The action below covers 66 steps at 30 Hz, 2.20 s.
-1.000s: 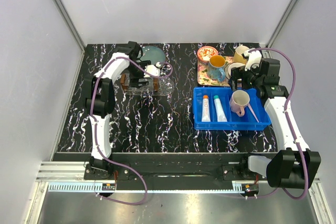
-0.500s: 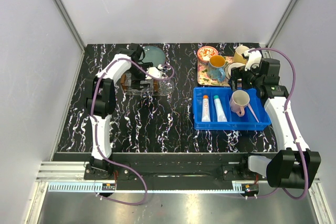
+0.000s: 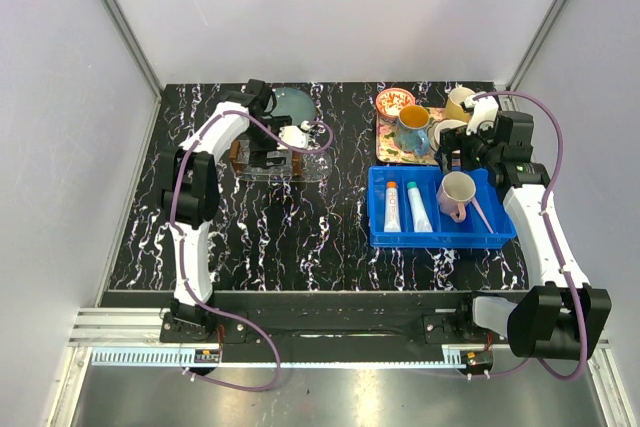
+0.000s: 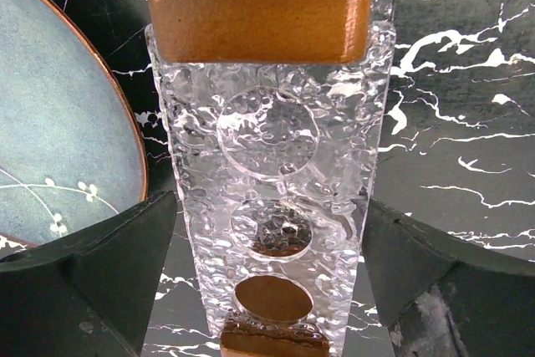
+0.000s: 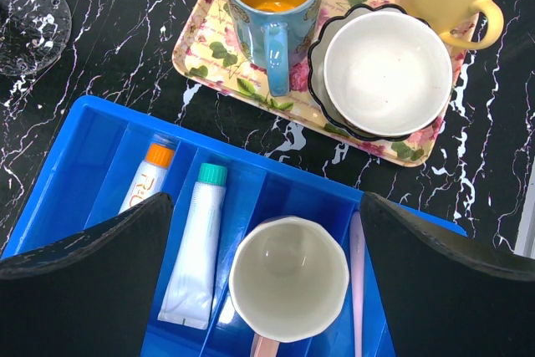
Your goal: Prepare toiletry sets of a toothbrush and toothpaste on the tray
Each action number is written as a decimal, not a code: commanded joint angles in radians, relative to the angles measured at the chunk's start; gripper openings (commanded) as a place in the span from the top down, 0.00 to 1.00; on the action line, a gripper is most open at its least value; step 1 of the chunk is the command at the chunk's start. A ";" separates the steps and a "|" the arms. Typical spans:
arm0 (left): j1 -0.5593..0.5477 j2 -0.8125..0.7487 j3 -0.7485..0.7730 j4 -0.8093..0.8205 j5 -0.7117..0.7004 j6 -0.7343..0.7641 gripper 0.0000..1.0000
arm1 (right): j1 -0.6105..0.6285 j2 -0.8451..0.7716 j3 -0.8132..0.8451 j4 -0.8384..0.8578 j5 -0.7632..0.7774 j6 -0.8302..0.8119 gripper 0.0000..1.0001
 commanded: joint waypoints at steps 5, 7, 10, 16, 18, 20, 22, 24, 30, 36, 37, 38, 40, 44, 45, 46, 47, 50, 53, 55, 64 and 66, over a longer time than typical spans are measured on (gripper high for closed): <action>-0.003 -0.064 0.000 0.014 -0.007 -0.020 0.01 | 0.005 0.001 0.016 0.008 0.009 -0.013 0.00; -0.004 -0.074 0.001 0.015 -0.002 -0.026 0.01 | 0.005 0.003 0.016 0.008 0.009 -0.013 0.00; -0.004 -0.083 0.000 0.017 0.004 -0.035 0.01 | 0.005 0.004 0.018 0.008 0.006 -0.015 0.00; -0.004 -0.104 -0.011 0.015 0.003 -0.036 0.01 | 0.005 0.000 0.018 0.008 0.004 -0.016 0.00; -0.004 -0.110 -0.017 0.009 0.001 -0.033 0.01 | 0.005 -0.002 0.018 0.006 0.003 -0.016 0.00; -0.004 -0.115 -0.020 0.001 -0.002 -0.035 0.01 | 0.005 -0.002 0.018 0.006 0.003 -0.015 0.00; -0.004 -0.126 -0.023 -0.003 -0.005 -0.035 0.01 | 0.005 -0.003 0.018 0.005 0.001 -0.015 0.00; -0.006 -0.144 -0.029 -0.006 0.006 -0.039 0.01 | 0.005 -0.002 0.018 0.006 0.001 -0.016 0.00; -0.004 -0.204 -0.057 -0.005 0.056 -0.053 0.01 | 0.005 -0.003 0.019 0.005 0.000 -0.013 0.00; -0.004 -0.299 -0.077 0.037 0.121 -0.203 0.02 | 0.005 -0.020 0.027 0.003 0.042 -0.016 0.00; -0.004 -0.314 -0.086 0.075 0.121 -0.264 0.02 | 0.005 -0.023 0.030 0.002 0.052 -0.018 0.00; -0.004 -0.348 -0.113 0.096 0.119 -0.291 0.02 | 0.005 -0.031 0.034 0.003 0.076 -0.013 0.00; -0.006 -0.382 -0.161 0.147 0.116 -0.357 0.03 | 0.005 -0.033 0.044 0.002 0.099 -0.006 0.00; -0.004 -0.459 -0.228 0.205 0.108 -0.464 0.03 | 0.005 -0.011 0.086 -0.039 0.150 0.004 0.00; -0.004 -0.486 -0.239 0.216 0.107 -0.486 0.03 | 0.005 -0.005 0.097 -0.049 0.153 0.007 0.00; -0.004 -0.498 -0.264 0.234 0.108 -0.533 0.03 | 0.005 0.003 0.103 -0.055 0.156 0.008 0.01; -0.004 -0.512 -0.278 0.242 0.108 -0.558 0.03 | 0.005 0.009 0.119 -0.067 0.165 0.017 0.00; -0.003 -0.570 -0.328 0.281 0.099 -0.659 0.03 | 0.005 0.044 0.160 -0.107 0.199 0.039 0.03; -0.003 -0.633 -0.388 0.328 0.070 -0.750 0.03 | 0.005 0.076 0.183 -0.165 0.248 0.039 0.06; -0.003 -0.682 -0.443 0.376 0.053 -0.802 0.02 | 0.005 0.087 0.185 -0.193 0.265 0.037 0.08; 0.008 -0.894 -0.647 0.552 -0.025 -0.926 0.01 | 0.005 0.038 0.105 -0.312 0.286 0.008 0.12; 0.013 -0.919 -0.678 0.563 -0.025 -0.951 0.01 | 0.005 0.026 0.087 -0.322 0.293 -0.001 0.14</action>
